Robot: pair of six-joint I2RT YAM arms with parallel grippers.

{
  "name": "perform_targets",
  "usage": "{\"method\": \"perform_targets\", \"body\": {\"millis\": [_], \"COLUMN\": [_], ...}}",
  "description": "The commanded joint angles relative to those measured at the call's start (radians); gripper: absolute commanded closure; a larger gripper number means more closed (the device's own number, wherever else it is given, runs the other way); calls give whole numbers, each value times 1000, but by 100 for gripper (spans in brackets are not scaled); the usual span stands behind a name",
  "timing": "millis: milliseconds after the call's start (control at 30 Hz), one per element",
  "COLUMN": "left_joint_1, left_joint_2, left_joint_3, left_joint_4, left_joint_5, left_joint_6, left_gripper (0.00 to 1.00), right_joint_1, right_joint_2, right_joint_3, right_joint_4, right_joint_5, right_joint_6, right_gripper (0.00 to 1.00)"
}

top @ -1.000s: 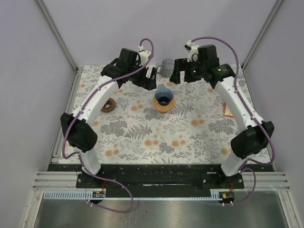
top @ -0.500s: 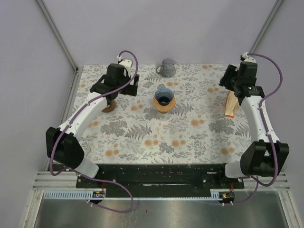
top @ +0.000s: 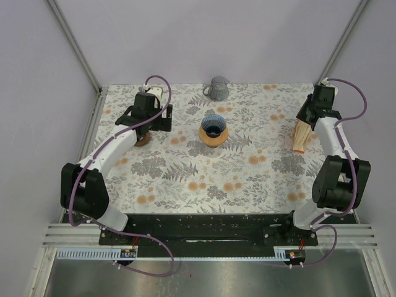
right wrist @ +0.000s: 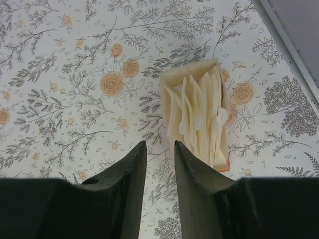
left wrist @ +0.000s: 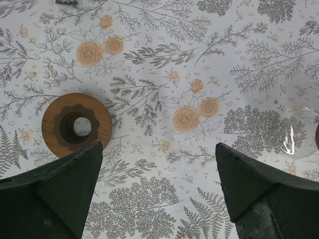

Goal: Place the coffee filter in the dripper

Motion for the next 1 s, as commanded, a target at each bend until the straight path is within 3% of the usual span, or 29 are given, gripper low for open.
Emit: {"method": "perform_targets", "body": {"millis": [0, 267, 767, 967], "left_joint_1": [17, 24, 38, 40], "left_joint_2": [-29, -23, -25, -23], "left_joint_3": [-2, -2, -4, -2], "left_joint_4": [67, 61, 57, 56], "left_joint_5": [38, 65, 87, 90], "left_joint_6": [-31, -35, -46, -48], "left_gripper": [1, 1, 1, 1], "right_joint_1": [3, 3, 4, 3], "right_joint_2": [17, 61, 135, 114], "right_joint_3": [50, 41, 78, 90], "right_joint_4": [6, 1, -12, -28], "right_joint_5": [46, 46, 53, 75], "right_joint_6": [7, 7, -18, -39], "right_gripper": [64, 71, 71, 76]}}
